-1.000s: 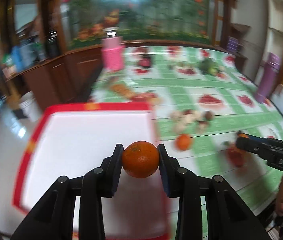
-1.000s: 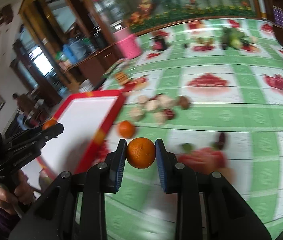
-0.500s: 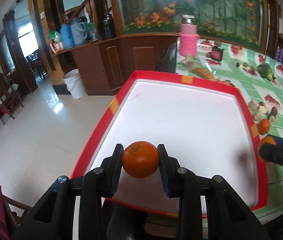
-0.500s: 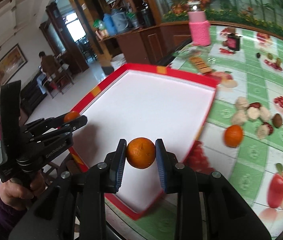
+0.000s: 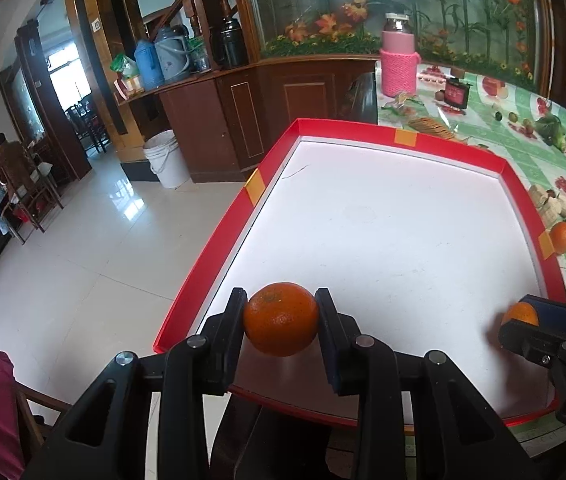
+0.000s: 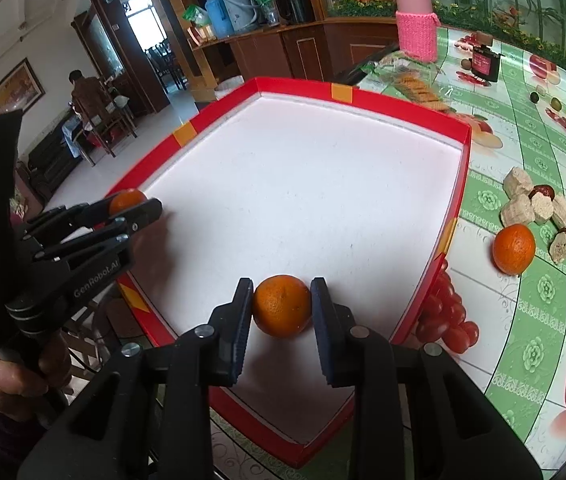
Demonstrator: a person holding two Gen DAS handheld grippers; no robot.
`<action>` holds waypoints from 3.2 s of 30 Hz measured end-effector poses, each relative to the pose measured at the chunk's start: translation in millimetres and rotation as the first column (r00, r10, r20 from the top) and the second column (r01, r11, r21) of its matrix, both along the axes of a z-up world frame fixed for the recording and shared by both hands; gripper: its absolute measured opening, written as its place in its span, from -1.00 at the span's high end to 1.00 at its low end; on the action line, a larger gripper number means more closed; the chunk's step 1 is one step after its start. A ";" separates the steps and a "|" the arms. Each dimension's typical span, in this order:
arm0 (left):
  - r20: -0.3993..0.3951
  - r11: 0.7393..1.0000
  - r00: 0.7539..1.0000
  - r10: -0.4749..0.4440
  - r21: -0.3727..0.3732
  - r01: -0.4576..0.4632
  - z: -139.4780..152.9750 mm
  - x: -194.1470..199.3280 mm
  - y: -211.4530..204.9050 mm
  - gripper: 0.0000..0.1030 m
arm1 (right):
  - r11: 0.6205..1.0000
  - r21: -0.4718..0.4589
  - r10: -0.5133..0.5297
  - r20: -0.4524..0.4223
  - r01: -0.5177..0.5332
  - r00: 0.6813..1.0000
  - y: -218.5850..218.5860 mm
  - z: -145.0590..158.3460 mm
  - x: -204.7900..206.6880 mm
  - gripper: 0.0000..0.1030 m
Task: Organize fruits
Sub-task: 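Carry both oranges into the white tray and open both tools to release, then withdraw both open tools from the tray back over the table, then grasp a red date with the right tool while the left tool grasps an orange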
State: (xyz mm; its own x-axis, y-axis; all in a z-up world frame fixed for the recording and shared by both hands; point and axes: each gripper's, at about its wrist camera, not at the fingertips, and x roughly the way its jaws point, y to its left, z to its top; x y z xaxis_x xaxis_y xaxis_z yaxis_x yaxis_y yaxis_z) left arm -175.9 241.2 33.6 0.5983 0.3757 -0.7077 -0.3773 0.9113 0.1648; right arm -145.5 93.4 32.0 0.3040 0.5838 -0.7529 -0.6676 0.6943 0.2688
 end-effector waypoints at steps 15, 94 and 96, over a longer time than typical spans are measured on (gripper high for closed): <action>0.040 0.990 0.997 0.067 0.119 -0.072 21.3 -9.1 -8.2 -0.44 | 0.996 0.054 -0.069 0.085 0.065 0.994 -33.2 21.9 -2.9 -0.08; -0.140 0.907 0.899 -0.415 0.017 0.421 16.1 95.1 -192.9 -0.46 | 0.856 -0.108 -0.505 0.030 0.505 0.863 -238.8 -11.9 83.0 0.08; -0.143 0.902 0.893 -0.426 -0.001 0.431 16.2 100.9 -193.0 -0.46 | 0.857 -0.119 -0.504 0.012 0.502 0.864 -236.0 -15.1 88.4 0.18</action>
